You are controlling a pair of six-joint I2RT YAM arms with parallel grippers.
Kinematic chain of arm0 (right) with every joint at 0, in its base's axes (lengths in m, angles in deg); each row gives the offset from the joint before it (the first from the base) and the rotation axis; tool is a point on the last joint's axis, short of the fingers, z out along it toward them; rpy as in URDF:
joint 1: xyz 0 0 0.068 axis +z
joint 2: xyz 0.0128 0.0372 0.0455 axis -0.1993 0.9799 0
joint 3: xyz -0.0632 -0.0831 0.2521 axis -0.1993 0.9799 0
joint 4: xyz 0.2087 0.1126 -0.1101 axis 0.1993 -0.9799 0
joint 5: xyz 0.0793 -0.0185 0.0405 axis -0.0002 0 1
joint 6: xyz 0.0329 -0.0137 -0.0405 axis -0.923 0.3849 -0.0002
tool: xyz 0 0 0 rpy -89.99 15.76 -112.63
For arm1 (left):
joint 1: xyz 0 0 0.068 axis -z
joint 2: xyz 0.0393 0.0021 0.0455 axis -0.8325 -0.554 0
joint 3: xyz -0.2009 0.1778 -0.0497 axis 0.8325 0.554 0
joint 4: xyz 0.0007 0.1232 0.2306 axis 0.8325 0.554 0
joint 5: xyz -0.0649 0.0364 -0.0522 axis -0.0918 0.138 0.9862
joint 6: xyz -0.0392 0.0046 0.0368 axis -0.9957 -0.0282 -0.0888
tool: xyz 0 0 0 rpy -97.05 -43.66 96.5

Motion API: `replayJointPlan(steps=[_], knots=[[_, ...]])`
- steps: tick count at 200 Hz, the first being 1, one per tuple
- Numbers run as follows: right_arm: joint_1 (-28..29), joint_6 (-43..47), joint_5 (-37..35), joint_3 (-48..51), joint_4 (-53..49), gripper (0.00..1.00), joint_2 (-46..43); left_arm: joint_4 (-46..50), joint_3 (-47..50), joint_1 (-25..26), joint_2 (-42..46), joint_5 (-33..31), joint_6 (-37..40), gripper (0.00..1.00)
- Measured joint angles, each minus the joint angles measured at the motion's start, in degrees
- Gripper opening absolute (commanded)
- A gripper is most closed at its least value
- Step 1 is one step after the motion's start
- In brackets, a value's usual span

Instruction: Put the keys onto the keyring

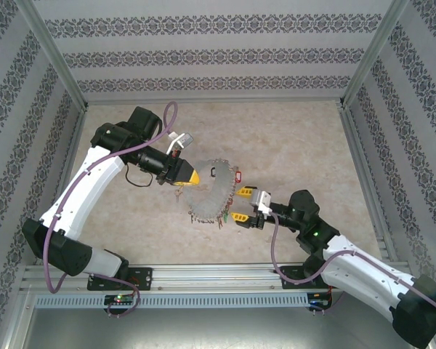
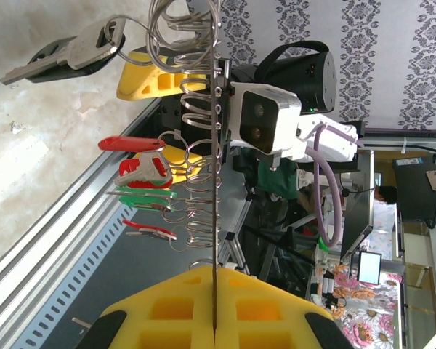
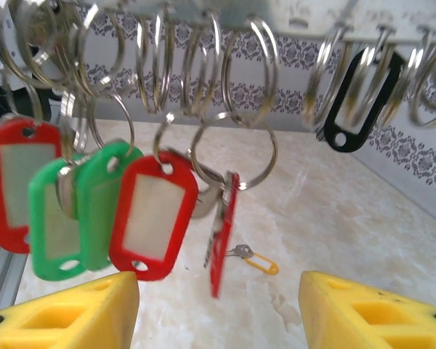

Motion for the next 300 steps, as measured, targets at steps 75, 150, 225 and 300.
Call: replayJointPlan(steps=[75,150,225,300], knots=[[0.15,-3.04,-1.7,-0.33,4.83,0.59,4.33,-0.07,0.57,0.0,0.04,0.0,-0.02,0.0],[2.58,-5.7,-2.71,-1.31,12.46,0.6,9.53,-1.09,0.57,0.0,0.04,0.09,-0.02,0.0],[2.78,-5.73,-7.37,-1.62,14.58,0.38,8.92,-2.56,0.7,-0.39,0.09,0.59,-1.01,0.0],[2.78,-2.25,-11.5,-1.86,14.32,0.14,8.9,-3.06,1.99,-0.74,2.23,1.9,-1.31,0.0]])
